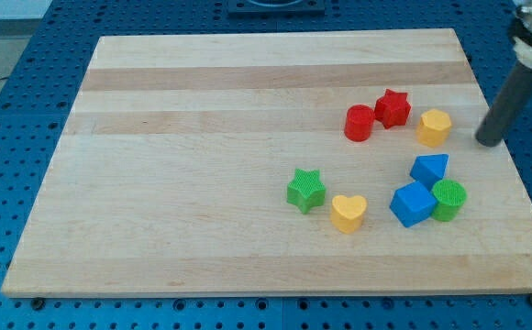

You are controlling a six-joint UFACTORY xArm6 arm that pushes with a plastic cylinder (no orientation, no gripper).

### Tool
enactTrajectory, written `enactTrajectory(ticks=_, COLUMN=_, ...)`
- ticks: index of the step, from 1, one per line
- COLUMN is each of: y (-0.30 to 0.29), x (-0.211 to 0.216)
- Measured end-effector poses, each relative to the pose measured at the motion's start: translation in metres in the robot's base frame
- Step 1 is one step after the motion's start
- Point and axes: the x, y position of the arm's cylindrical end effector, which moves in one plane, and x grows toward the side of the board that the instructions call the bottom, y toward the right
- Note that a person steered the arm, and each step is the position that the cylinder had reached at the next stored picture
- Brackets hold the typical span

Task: Separate the green circle from the blue blocks

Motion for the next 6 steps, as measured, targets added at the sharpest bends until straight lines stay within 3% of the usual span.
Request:
enactTrajectory(ticks=1, y=-0.081, x=0.000)
enactTrajectory(ticks=2, y=-0.005, x=-0.001)
enactTrajectory(ticks=3, y=0.056, x=0.067)
enactTrajectory(ticks=4, y=-0.021, x=0.118)
enactTrajectory(ticks=5, y=-0.109, x=0.095)
enactTrajectory(ticks=6, y=-0.146, x=0.046)
